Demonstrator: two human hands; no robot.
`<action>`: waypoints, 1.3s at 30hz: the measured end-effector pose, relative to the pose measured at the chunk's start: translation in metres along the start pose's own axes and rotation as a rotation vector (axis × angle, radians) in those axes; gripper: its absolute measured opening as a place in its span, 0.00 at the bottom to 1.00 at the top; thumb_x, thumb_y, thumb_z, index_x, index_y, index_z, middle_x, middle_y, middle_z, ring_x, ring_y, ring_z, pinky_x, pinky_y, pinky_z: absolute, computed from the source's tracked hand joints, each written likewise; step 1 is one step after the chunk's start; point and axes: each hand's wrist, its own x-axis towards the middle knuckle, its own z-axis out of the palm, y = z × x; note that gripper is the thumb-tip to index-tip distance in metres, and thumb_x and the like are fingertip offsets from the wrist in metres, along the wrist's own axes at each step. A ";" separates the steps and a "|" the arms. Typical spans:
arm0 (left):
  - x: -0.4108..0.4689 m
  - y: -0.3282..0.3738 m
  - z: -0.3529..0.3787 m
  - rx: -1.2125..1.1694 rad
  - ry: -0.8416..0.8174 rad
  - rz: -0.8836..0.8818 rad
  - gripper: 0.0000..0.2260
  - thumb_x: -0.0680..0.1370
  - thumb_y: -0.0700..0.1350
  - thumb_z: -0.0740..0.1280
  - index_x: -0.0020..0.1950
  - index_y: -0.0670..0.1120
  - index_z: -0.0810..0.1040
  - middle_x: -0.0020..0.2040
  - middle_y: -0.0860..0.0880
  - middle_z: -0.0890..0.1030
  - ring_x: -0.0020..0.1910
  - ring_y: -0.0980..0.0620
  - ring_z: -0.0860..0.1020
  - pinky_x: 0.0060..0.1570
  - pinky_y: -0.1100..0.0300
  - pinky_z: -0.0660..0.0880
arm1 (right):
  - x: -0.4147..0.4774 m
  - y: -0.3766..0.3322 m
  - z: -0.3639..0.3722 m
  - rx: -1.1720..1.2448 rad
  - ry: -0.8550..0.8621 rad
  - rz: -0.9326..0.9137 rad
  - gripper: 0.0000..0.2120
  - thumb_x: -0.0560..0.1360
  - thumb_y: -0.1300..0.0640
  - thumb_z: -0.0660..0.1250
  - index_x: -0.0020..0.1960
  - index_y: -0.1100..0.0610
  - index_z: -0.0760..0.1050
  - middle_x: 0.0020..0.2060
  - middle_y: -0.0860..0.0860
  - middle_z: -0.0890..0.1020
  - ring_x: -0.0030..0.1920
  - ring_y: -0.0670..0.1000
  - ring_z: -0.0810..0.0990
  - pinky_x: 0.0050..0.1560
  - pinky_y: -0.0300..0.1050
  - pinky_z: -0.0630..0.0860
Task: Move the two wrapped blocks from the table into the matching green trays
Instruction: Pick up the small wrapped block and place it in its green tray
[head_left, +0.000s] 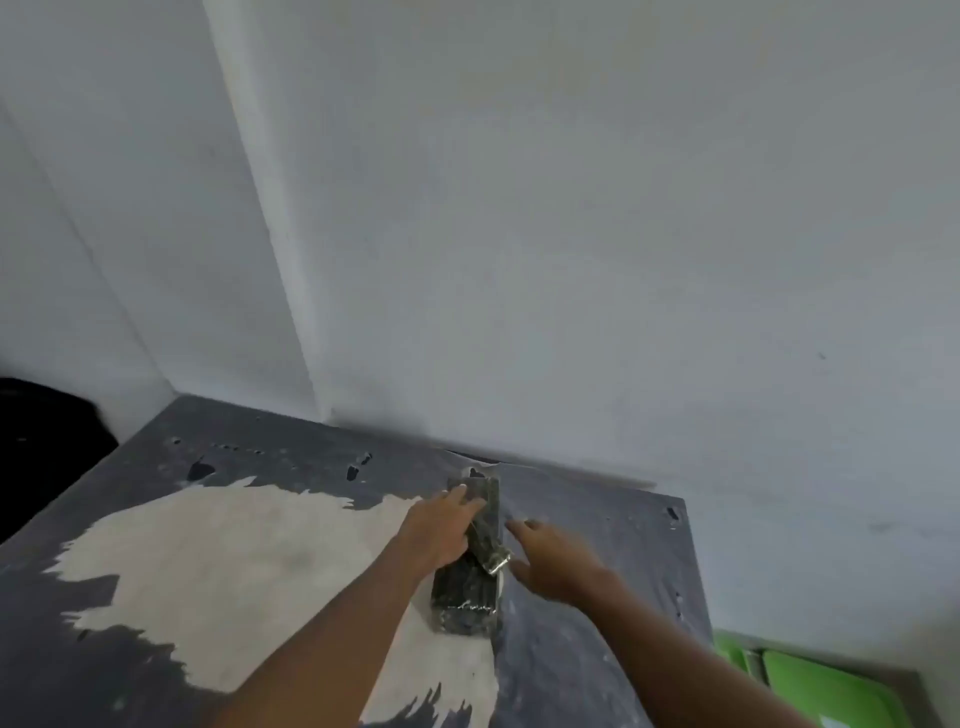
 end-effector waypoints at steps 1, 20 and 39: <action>0.008 -0.002 0.004 0.011 -0.031 0.004 0.27 0.79 0.43 0.64 0.77 0.53 0.61 0.79 0.43 0.60 0.73 0.39 0.67 0.68 0.41 0.71 | 0.007 -0.001 0.005 0.025 -0.010 0.018 0.26 0.79 0.48 0.61 0.75 0.52 0.60 0.70 0.57 0.72 0.66 0.61 0.75 0.64 0.59 0.74; 0.061 0.019 0.007 -0.191 0.106 0.058 0.22 0.78 0.61 0.63 0.70 0.58 0.67 0.62 0.49 0.77 0.60 0.47 0.77 0.59 0.50 0.78 | 0.037 0.064 -0.007 0.642 0.377 0.100 0.25 0.77 0.38 0.59 0.69 0.50 0.68 0.61 0.48 0.77 0.56 0.46 0.78 0.57 0.45 0.77; 0.088 0.130 -0.085 -1.102 0.225 -0.016 0.10 0.79 0.57 0.67 0.53 0.53 0.79 0.50 0.50 0.84 0.51 0.50 0.82 0.43 0.57 0.82 | -0.049 0.168 -0.112 0.802 0.407 0.197 0.17 0.77 0.39 0.64 0.53 0.53 0.74 0.40 0.50 0.85 0.35 0.50 0.85 0.31 0.42 0.78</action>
